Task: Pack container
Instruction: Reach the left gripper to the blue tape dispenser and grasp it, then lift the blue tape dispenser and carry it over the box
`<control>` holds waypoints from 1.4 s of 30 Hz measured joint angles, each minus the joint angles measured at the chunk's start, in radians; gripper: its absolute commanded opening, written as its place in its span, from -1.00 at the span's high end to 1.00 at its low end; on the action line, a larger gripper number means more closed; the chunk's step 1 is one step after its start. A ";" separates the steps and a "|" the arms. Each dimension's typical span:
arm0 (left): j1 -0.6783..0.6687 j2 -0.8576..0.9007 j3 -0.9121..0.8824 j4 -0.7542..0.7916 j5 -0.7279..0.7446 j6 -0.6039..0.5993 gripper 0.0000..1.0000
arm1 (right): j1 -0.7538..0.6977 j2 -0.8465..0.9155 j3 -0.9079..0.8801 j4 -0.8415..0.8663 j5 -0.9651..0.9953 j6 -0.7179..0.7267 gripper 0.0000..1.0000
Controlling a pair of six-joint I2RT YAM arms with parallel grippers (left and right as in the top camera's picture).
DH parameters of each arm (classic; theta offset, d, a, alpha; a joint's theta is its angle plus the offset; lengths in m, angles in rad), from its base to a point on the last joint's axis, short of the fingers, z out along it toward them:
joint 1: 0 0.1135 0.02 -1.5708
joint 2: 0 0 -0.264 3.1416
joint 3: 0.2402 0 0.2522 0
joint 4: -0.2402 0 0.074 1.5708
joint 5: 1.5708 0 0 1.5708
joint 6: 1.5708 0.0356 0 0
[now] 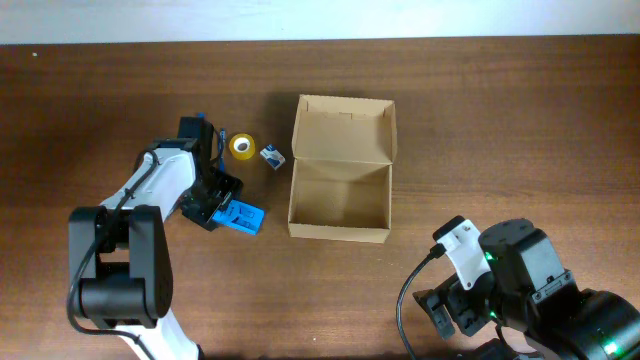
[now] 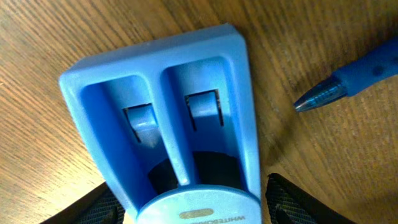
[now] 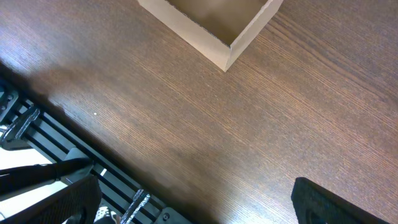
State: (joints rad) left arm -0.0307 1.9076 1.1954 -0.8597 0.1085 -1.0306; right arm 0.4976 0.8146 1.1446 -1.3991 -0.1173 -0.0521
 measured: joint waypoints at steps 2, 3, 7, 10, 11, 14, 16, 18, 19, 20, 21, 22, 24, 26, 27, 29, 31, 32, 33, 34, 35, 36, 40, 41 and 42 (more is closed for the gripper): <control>0.000 0.000 0.000 -0.005 0.000 0.000 -0.33 | 0.000 0.000 0.000 0.000 0.000 0.000 -0.98; 0.000 0.000 0.000 -0.005 0.000 -0.002 -0.30 | 0.000 0.000 0.000 0.000 0.000 0.000 -0.99; 0.000 0.000 0.000 -0.005 0.000 -0.003 -0.30 | 0.000 0.000 0.000 0.000 0.000 -0.001 -0.98; 0.000 0.000 0.001 -0.005 0.000 -0.003 -0.30 | 0.000 0.000 0.000 0.000 0.000 -0.001 -0.98; 0.000 0.000 0.001 -0.005 0.000 -0.003 -0.30 | 0.000 0.000 0.000 0.000 0.000 -0.001 -0.98; 0.000 0.000 0.001 -0.005 0.000 -0.003 -0.30 | 0.000 0.000 0.000 0.000 0.000 0.000 -0.98; 0.000 0.005 0.002 -0.005 0.000 -0.003 -0.30 | 0.000 0.000 0.000 0.000 0.000 0.000 -0.98; 0.000 0.025 0.008 -0.008 0.000 -0.003 -0.25 | 0.000 0.000 0.000 0.000 0.000 -0.001 -0.98; 0.000 0.028 0.013 -0.010 0.000 -0.003 -0.24 | 0.000 0.000 0.000 0.000 0.000 -0.001 -0.99; 0.000 0.029 0.014 -0.011 -0.001 -0.003 -0.19 | 0.000 0.000 0.000 0.000 0.000 -0.001 -0.98; 0.000 0.029 0.014 -0.012 -0.001 -0.003 -0.12 | 0.000 0.000 0.000 0.000 0.000 -0.001 -0.98; 0.000 0.030 0.014 -0.012 -0.001 -0.005 -0.04 | 0.000 0.000 0.000 0.000 0.000 -0.001 -0.98; 0.000 0.030 0.014 -0.014 -0.001 -0.005 0.13 | 0.000 0.000 0.000 0.000 0.000 0.000 -0.98; 0.000 0.030 0.014 -0.014 -0.001 -0.008 0.18 | 0.000 0.000 0.000 0.000 0.000 -0.001 -0.98; 0.000 0.030 0.014 -0.014 -0.001 -0.008 0.21 | 0.000 0.000 0.000 0.000 0.000 -0.001 -0.98; 0.000 0.030 0.016 -0.016 -0.001 -0.007 0.30 | 0.000 0.000 0.000 0.000 0.000 -0.001 -0.98; 0.000 0.036 0.030 -0.044 -0.001 -0.005 0.46 | 0.000 0.000 0.000 0.000 0.000 -0.001 -0.98; 0.000 0.042 0.046 -0.078 -0.001 -0.003 0.56 | 0.000 0.000 0.000 0.000 0.000 0.000 -0.98; 0.000 0.049 0.072 -0.127 -0.005 -0.002 0.63 | 0.000 0.000 0.000 0.000 0.000 -0.001 -0.99; 0.000 0.052 0.102 -0.179 -0.012 0.000 0.67 | 0.000 0.000 0.000 0.000 0.000 0.000 -0.99; 0.000 0.055 0.130 -0.216 -0.020 0.002 0.70 | 0.000 0.000 0.000 0.000 0.000 0.000 -0.98; -0.001 0.056 0.178 -0.267 -0.036 0.011 0.73 | 0.000 0.000 0.000 0.000 0.000 -0.001 -0.98; -0.035 0.056 0.377 -0.323 -0.075 0.109 0.75 | 0.000 0.000 0.000 0.000 0.000 -0.001 -0.98; -0.055 0.056 0.423 -0.326 -0.080 0.137 0.75 | 0.000 0.000 0.000 0.000 0.000 -0.001 -0.98; -0.083 0.056 0.470 -0.327 -0.084 0.168 0.76 | 0.000 0.000 0.000 0.000 0.000 -0.001 -0.98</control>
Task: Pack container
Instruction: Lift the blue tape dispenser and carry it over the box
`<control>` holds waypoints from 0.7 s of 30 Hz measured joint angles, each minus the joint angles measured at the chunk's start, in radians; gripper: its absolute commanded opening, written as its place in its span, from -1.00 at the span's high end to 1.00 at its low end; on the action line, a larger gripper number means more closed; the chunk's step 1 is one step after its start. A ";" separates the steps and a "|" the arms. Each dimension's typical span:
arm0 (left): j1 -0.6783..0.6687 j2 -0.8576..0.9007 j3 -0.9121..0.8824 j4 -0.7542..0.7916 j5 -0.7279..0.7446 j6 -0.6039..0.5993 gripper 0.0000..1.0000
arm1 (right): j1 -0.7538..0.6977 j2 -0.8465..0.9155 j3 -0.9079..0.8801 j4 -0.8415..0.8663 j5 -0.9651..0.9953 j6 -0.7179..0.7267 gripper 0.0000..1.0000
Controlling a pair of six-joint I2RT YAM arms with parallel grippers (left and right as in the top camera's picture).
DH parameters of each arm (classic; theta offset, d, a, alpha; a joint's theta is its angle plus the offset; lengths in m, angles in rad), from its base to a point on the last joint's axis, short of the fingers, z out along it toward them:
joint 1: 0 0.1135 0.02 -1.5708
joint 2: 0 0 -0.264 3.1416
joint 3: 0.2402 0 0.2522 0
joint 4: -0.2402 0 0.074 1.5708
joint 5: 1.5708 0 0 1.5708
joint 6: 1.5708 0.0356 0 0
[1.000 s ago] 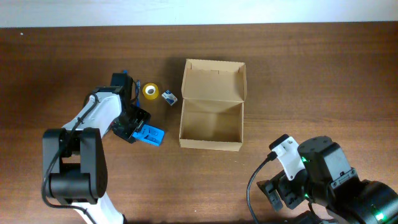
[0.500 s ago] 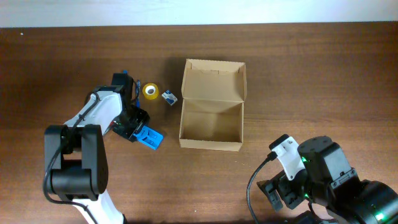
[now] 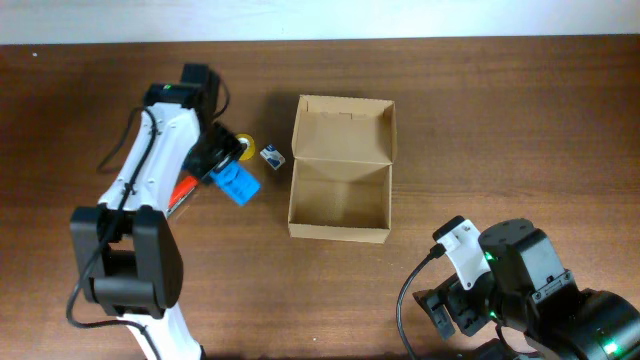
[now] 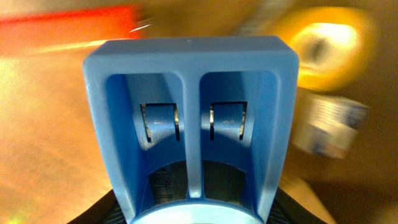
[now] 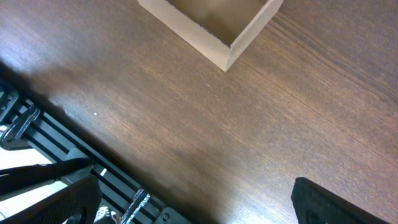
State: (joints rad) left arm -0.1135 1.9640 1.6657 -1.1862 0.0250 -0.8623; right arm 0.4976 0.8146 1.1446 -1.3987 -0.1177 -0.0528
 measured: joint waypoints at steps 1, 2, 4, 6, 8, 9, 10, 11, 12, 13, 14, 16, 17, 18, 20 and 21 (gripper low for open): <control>-0.027 0.000 0.038 0.000 0.000 0.026 0.78 | 0.000 0.000 0.000 0.000 0.000 0.000 -0.98; -0.053 0.000 0.074 0.000 0.000 0.049 0.81 | 0.000 0.000 0.000 0.000 0.000 0.000 -0.98; -0.102 0.000 0.136 0.001 0.000 0.089 0.84 | 0.000 0.000 0.000 0.000 0.000 0.000 -0.99; -0.164 0.000 0.196 0.002 0.000 0.150 0.85 | 0.000 0.000 0.000 0.000 0.000 -0.001 -0.98; -0.211 0.000 0.227 0.006 0.000 0.220 0.85 | 0.000 0.000 0.000 0.000 0.000 0.000 -0.99; -0.236 0.000 0.237 0.015 0.000 0.267 0.85 | 0.000 0.000 0.000 0.000 0.000 0.000 -0.98; -0.261 0.000 0.240 0.026 0.000 0.332 0.87 | 0.000 0.000 0.000 0.000 0.000 0.000 -0.98; -0.278 0.000 0.241 0.031 0.000 0.392 0.92 | 0.000 0.000 0.000 0.000 0.000 0.000 -0.98; -0.299 0.000 0.240 0.033 -0.001 0.465 0.95 | 0.000 0.000 0.000 0.000 0.000 0.000 -0.98; -0.320 0.000 0.240 0.037 -0.001 0.547 0.96 | 0.000 0.000 0.000 0.000 0.000 0.000 -0.98; -0.336 0.000 0.241 0.040 -0.003 0.615 0.96 | 0.000 0.000 0.000 0.000 0.000 0.000 -0.98; -0.372 0.000 0.241 0.045 -0.005 0.768 0.96 | 0.000 0.000 0.000 0.000 0.000 0.000 -0.98; -0.397 0.000 0.240 0.044 -0.005 0.876 0.97 | 0.000 0.000 0.000 0.000 0.000 0.001 -0.98; -0.414 0.000 0.240 0.043 -0.006 0.959 0.97 | 0.000 0.000 0.000 0.000 0.000 0.000 -0.98; -0.446 0.000 0.241 0.020 -0.006 1.137 0.97 | 0.000 0.000 0.000 0.000 0.000 0.000 -0.98; -0.457 0.000 0.242 -0.005 0.002 1.223 0.96 | 0.000 0.000 0.000 0.000 0.000 0.000 -0.98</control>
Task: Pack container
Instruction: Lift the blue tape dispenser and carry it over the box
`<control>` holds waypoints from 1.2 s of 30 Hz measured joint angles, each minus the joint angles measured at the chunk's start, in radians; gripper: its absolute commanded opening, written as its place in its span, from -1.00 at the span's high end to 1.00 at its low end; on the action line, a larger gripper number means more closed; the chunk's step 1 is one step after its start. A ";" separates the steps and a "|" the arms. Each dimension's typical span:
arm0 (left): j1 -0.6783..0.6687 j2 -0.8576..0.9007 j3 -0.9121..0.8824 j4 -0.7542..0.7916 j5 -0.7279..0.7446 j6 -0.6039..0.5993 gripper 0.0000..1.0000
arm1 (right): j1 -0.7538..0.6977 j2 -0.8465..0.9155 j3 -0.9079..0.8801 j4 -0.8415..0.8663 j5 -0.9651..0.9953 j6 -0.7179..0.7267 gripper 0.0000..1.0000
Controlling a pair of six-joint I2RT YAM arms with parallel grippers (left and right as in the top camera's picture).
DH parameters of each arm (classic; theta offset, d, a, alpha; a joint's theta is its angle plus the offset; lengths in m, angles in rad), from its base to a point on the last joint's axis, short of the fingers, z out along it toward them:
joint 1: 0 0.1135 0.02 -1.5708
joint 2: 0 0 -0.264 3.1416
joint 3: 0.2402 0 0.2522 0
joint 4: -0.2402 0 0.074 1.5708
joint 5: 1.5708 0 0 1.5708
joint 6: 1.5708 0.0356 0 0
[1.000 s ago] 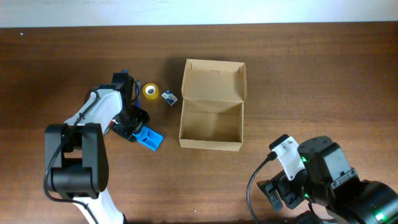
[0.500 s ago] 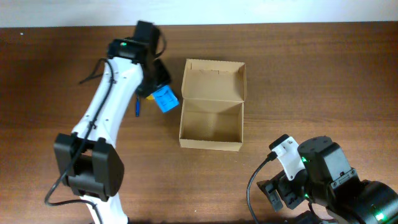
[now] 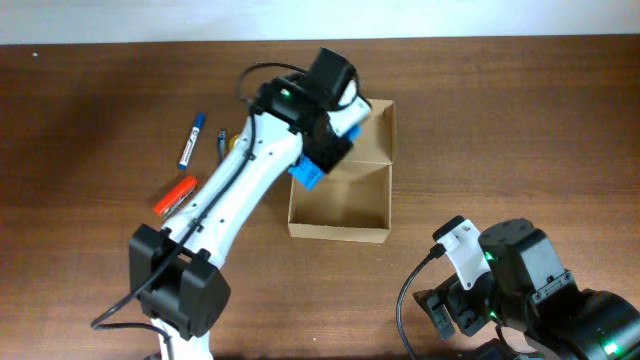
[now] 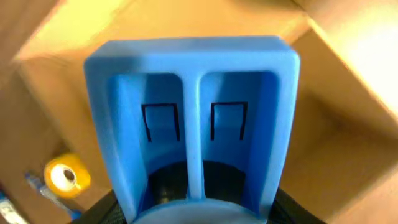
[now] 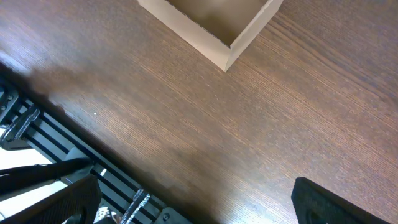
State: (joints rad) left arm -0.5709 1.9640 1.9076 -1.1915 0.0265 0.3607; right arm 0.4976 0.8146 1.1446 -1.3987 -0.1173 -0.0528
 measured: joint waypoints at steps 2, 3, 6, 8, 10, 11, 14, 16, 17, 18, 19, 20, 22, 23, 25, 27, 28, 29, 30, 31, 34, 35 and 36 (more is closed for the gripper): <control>-0.016 0.000 0.002 -0.097 0.039 0.193 0.97 | 0.000 0.000 0.000 0.000 0.000 0.000 -0.98; -0.019 0.000 0.002 -0.145 0.073 0.297 0.97 | 0.000 0.000 0.000 0.000 0.000 0.000 -0.98; -0.021 0.000 0.002 -0.189 0.142 0.485 0.97 | 0.000 0.000 0.000 0.000 0.000 0.000 -0.98; -0.021 0.000 0.002 -0.189 0.166 0.558 0.97 | 0.000 0.000 0.000 0.000 0.000 0.000 -0.98; -0.021 0.000 0.002 -0.189 0.200 0.625 0.97 | 0.000 0.000 0.000 0.000 0.000 0.000 -0.98; -0.021 0.000 0.002 -0.189 0.218 0.653 0.97 | 0.000 0.000 0.000 0.000 0.000 0.000 -0.98; -0.021 0.006 0.002 -0.189 0.251 0.719 0.97 | 0.000 0.000 0.000 0.000 0.000 0.000 -0.98; -0.021 0.029 0.002 -0.189 0.259 0.755 0.97 | 0.000 0.000 0.000 0.000 0.000 0.000 -0.98; -0.021 0.045 0.002 -0.189 0.258 0.765 0.97 | 0.000 0.000 0.000 0.000 0.000 0.000 -0.98; -0.021 0.064 0.002 -0.189 0.257 0.773 0.97 | 0.000 0.000 0.000 0.000 0.000 0.000 -0.98; -0.021 0.088 0.002 -0.189 0.253 0.778 0.97 | 0.000 0.000 0.000 0.000 0.000 0.001 -0.98; -0.021 0.108 0.002 -0.189 0.248 0.782 0.97 | 0.000 0.000 0.000 0.000 0.000 0.000 -0.98; -0.021 0.142 0.002 -0.188 0.227 0.788 0.97 | 0.000 0.000 0.000 0.000 0.000 0.000 -0.98; -0.021 0.159 0.002 -0.188 0.216 0.790 0.97 | 0.000 0.000 0.000 0.000 0.000 0.000 -0.99; -0.021 0.174 0.002 -0.188 0.204 0.792 0.97 | 0.000 0.000 0.000 0.000 0.000 0.000 -0.98; -0.021 0.183 0.002 -0.188 0.200 0.792 0.97 | 0.000 0.000 0.000 0.000 0.000 0.000 -0.99; -0.021 0.186 0.002 -0.188 0.197 0.792 0.97 | 0.000 0.000 0.000 0.000 0.000 0.000 -0.98; -0.021 0.190 0.002 -0.188 0.197 0.792 0.97 | 0.000 0.000 0.000 0.000 0.000 0.000 -0.99; -0.021 0.195 0.002 -0.187 0.196 0.792 0.97 | 0.000 0.000 0.000 0.000 0.000 0.000 -0.98; -0.021 0.203 0.002 -0.187 0.195 0.792 0.97 | 0.000 0.000 0.000 0.000 0.000 0.000 -0.98; -0.021 0.219 0.002 -0.188 0.193 0.792 0.97 | 0.000 0.000 0.000 0.000 0.000 0.000 -0.99; -0.021 0.222 0.002 -0.190 0.193 0.792 0.97 | 0.000 0.000 0.000 0.000 0.000 0.000 -0.98; -0.021 0.222 0.002 -0.195 0.193 0.792 0.97 | 0.000 0.000 0.000 0.000 0.000 0.001 -0.99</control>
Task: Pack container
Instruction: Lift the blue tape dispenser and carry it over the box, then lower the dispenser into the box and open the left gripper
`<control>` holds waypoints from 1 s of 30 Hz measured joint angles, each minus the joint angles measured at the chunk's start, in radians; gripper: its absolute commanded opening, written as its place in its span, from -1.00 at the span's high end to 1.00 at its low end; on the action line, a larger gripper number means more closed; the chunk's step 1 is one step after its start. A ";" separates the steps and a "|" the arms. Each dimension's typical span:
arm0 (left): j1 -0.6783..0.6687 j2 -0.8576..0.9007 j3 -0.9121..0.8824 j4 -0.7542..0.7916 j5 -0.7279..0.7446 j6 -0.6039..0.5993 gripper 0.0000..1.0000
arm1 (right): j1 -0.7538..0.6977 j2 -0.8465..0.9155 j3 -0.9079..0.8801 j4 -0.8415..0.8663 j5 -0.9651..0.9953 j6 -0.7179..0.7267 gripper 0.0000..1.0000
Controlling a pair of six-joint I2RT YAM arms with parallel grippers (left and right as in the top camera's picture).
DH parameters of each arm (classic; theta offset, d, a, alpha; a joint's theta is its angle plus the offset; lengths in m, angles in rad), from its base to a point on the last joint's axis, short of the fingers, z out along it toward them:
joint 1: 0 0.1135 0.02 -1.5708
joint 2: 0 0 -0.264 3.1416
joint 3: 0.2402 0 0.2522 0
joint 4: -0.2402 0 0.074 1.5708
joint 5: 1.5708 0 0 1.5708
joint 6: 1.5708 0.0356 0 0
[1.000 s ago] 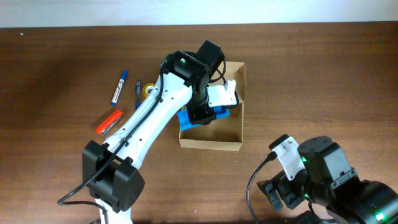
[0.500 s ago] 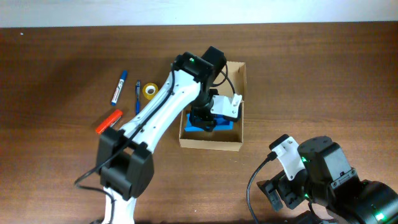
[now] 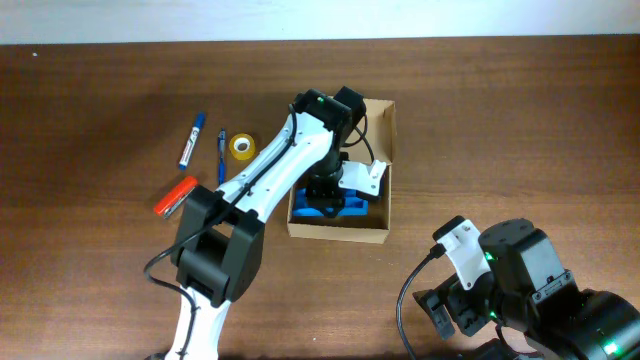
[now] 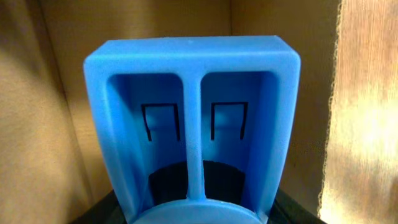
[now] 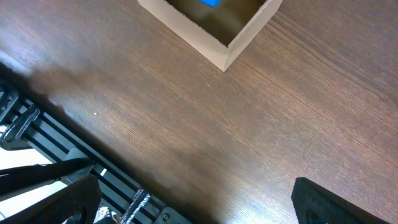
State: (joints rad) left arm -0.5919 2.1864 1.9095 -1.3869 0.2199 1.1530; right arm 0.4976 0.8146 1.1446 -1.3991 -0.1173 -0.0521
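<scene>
A blue plastic eraser block [image 3: 336, 209] with two hollow slots sits low inside the open cardboard box [image 3: 337, 236]. My left gripper [image 3: 330, 192] reaches down into the box and is shut on it. In the left wrist view the block [image 4: 191, 112] fills the frame, with the dark fingers [image 4: 98, 210] at its two lower sides and the box wall [image 4: 280, 68] close behind. My right gripper [image 5: 202, 205] is open and holds nothing, low over the table's near right edge, well clear of the box corner [image 5: 230, 51].
Left of the box lie a yellow tape roll [image 3: 240, 147], a blue pen [image 3: 221, 145], a blue-capped marker [image 3: 193, 140] and an orange marker [image 3: 175, 196]. The box lid [image 3: 386, 125] stands up at the back. A black rail [image 5: 74, 162] runs below the table edge.
My left gripper has gone from above the box's left rim down into the box, the blue block still in it. The right arm has not moved.
First my left gripper straddled the blue block on the table left of the box, beside a pen. Then it held the block up near the tape roll. Later it was over the box's rim, and now the block is down inside the box.
</scene>
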 measured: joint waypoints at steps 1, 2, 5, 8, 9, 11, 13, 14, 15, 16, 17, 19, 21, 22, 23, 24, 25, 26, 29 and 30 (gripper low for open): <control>0.000 0.000 0.000 -0.006 0.000 0.000 0.97 | 0.000 0.000 0.000 0.000 0.000 -0.001 -0.98; 0.000 0.000 0.000 -0.012 0.000 0.000 0.97 | 0.000 0.000 0.000 0.000 0.000 0.000 -0.99; 0.000 0.000 0.000 -0.016 0.000 0.000 0.97 | 0.000 0.000 0.000 0.000 0.000 0.000 -0.98; 0.000 0.000 0.000 -0.027 0.000 0.000 0.97 | 0.000 0.000 0.000 0.000 0.000 -0.001 -0.98; -0.002 0.000 0.000 -0.032 0.000 0.000 0.96 | 0.000 0.000 0.000 0.000 0.000 -0.001 -0.98; -0.002 0.000 0.000 -0.034 0.000 0.000 0.95 | 0.000 0.000 0.000 0.000 0.000 -0.001 -0.98; -0.003 0.000 0.000 -0.035 0.000 0.000 0.72 | 0.000 0.000 0.000 0.000 0.000 -0.001 -0.98; -0.003 0.000 0.000 -0.035 0.000 0.000 0.64 | 0.000 0.000 0.000 0.000 0.000 -0.001 -0.99; -0.003 0.000 0.000 -0.035 0.000 0.000 0.51 | 0.000 0.000 0.000 0.000 0.000 0.000 -0.98; -0.003 0.000 0.000 -0.035 0.000 -0.001 0.43 | 0.000 0.000 0.000 0.000 0.000 -0.001 -0.98; -0.003 0.000 0.000 -0.035 0.000 -0.001 0.38 | 0.000 0.000 0.000 0.000 0.000 0.000 -0.98; -0.003 0.000 0.000 -0.035 0.000 -0.001 0.07 | 0.000 0.000 0.000 0.000 0.000 -0.001 -0.98; -0.003 0.000 0.000 -0.035 0.000 -0.001 -0.05 | 0.000 0.000 0.000 0.000 0.000 -0.001 -0.98; -0.003 0.000 0.000 -0.035 0.000 -0.001 -0.07 | 0.000 0.000 0.000 0.000 0.000 -0.001 -0.99; -0.003 0.000 0.000 -0.035 0.000 -0.001 -0.15 | 0.000 0.000 0.000 0.000 0.000 -0.001 -0.98; -0.003 0.000 0.000 -0.034 0.000 -0.001 -0.31 | 0.000 0.000 0.000 0.000 0.000 0.000 -0.98; -0.003 0.000 0.000 -0.035 0.000 -0.003 -0.34 | 0.000 0.000 0.000 0.000 0.000 -0.001 -0.98; -0.003 0.000 0.000 -0.035 0.000 -0.002 -0.34 | 0.000 0.000 0.000 0.000 0.000 0.000 -0.99; -0.003 0.000 0.000 -0.035 0.000 0.000 -0.45 | 0.000 0.000 0.000 0.000 0.000 -0.001 -0.98; -0.003 0.000 0.000 -0.035 0.000 -0.001 -0.44 | 0.000 0.000 0.000 0.000 0.000 -0.001 -0.98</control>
State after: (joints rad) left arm -0.5949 2.1864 1.9095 -1.4216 0.2199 1.1519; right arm 0.4976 0.8146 1.1446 -1.3991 -0.1173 -0.0528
